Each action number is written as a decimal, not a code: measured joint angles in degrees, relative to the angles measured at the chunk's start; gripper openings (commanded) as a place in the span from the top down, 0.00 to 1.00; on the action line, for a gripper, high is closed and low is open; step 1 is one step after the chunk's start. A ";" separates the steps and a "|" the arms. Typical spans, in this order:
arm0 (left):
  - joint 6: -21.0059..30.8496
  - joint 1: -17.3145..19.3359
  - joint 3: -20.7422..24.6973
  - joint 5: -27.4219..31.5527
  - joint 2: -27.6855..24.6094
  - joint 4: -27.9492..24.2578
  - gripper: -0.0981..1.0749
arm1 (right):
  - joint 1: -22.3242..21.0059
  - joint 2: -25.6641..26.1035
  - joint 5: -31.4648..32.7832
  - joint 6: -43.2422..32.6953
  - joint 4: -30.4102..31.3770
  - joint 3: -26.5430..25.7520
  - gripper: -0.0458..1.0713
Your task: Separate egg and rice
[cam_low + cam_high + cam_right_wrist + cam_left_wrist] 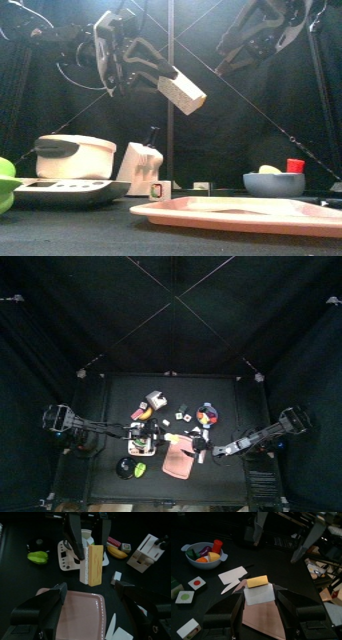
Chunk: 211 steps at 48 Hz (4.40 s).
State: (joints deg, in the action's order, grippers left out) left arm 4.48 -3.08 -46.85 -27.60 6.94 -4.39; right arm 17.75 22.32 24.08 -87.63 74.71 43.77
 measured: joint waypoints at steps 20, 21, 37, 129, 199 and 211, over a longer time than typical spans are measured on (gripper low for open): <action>-4.75 0.26 -1.76 -10.37 0.44 -11.34 0.48 | -4.92 -3.69 -11.25 0.62 -0.35 -0.62 0.03; -4.92 0.35 -1.85 -10.55 0.44 -10.81 0.48 | -4.83 -4.04 -11.25 0.62 -0.26 -0.79 0.03; -5.01 0.79 -3.25 -11.25 0.44 -4.75 0.48 | -5.45 -5.71 -11.25 0.70 1.23 -2.46 0.04; -5.01 0.53 -2.72 -11.34 -1.49 -4.57 0.48 | -9.05 -9.14 -16.35 0.70 1.93 -4.92 0.12; -5.01 1.05 -2.81 -11.69 -1.49 -4.22 0.48 | -11.43 -6.06 -15.12 0.53 -2.99 -2.29 0.53; -5.01 1.14 -2.46 -11.78 -1.49 -4.22 0.48 | -11.34 -4.13 -15.12 0.53 -4.92 -0.88 0.53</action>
State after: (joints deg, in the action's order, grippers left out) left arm -0.53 -1.93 -49.31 -39.38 5.45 -8.61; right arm 6.42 18.19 8.96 -87.10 69.79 42.89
